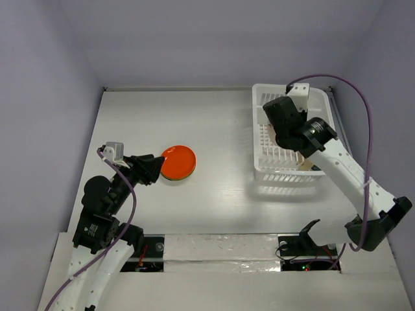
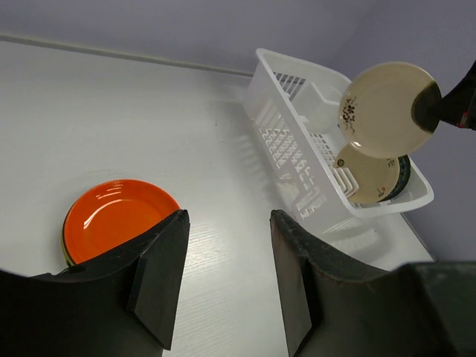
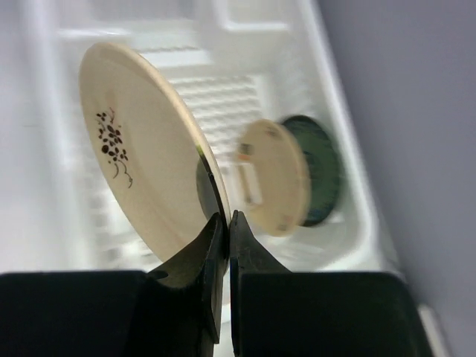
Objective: Unload the plates from the dish rack
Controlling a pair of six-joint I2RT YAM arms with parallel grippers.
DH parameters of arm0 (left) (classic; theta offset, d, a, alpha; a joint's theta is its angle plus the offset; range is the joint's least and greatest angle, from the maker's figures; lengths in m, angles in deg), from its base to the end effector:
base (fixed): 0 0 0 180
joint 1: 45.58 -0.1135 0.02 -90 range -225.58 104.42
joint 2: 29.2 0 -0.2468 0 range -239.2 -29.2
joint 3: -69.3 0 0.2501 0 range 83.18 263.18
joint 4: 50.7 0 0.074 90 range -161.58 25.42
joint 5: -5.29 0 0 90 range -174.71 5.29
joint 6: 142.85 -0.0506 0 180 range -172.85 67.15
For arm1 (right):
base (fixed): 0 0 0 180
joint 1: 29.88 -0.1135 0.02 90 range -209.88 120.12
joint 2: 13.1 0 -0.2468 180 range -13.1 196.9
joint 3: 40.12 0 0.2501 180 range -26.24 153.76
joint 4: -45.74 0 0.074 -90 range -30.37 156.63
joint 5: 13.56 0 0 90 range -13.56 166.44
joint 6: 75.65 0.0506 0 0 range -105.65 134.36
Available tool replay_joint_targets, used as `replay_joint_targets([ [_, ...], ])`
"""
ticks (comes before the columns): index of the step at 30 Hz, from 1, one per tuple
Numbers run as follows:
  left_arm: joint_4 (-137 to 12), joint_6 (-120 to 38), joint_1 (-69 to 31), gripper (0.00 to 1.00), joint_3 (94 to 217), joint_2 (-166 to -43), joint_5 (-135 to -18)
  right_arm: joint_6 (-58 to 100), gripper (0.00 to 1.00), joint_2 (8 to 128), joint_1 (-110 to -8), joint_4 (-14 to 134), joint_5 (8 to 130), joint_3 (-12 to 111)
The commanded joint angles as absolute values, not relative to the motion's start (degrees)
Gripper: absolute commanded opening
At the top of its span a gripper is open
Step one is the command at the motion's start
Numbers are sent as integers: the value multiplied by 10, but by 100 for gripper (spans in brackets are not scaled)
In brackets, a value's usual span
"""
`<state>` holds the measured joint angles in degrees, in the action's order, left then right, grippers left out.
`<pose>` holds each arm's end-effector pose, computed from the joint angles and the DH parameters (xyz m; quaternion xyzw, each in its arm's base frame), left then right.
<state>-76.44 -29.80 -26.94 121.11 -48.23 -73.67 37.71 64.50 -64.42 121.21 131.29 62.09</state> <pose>0.1103 -0.0474 0.3445 0.0466 0.6616 -0.3249 0.6742 0.2372 0.1130 0.3787 0.0721 0.8474 -0.2358 0.4702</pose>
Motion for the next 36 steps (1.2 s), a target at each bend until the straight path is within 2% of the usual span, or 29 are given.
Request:
replay_joint_targets([
  [1,-742,-296,-272,45,1208,-489,-736,382,0,618,-703,1077,1235,621],
  [3,-742,-296,-272,45,1208,-492,-737,383,0,618,-743,998,1180,593],
  [5,-743,-296,-277,45,1208,-498,-736,411,0,642,-768,854,1064,555],
  [6,-743,-296,-277,45,1208,-499,-736,411,0,642,-776,853,1063,546],
  [7,-743,-296,-277,45,1208,-501,-736,426,0,655,-783,797,1013,540],
  [14,-744,-295,-283,45,1208,-506,-738,484,0,829,-826,685,852,596],
  [18,-745,-296,-283,45,1209,-508,-740,524,0,900,-832,652,833,599],
  [26,-743,-296,-283,44,1208,-502,-737,572,0,926,-832,610,842,543],
  [33,-743,-296,-283,44,1208,-500,-736,601,6,935,-832,615,871,518],
  [36,-743,-296,-283,44,1208,-495,-736,602,12,933,-832,623,881,515],
])
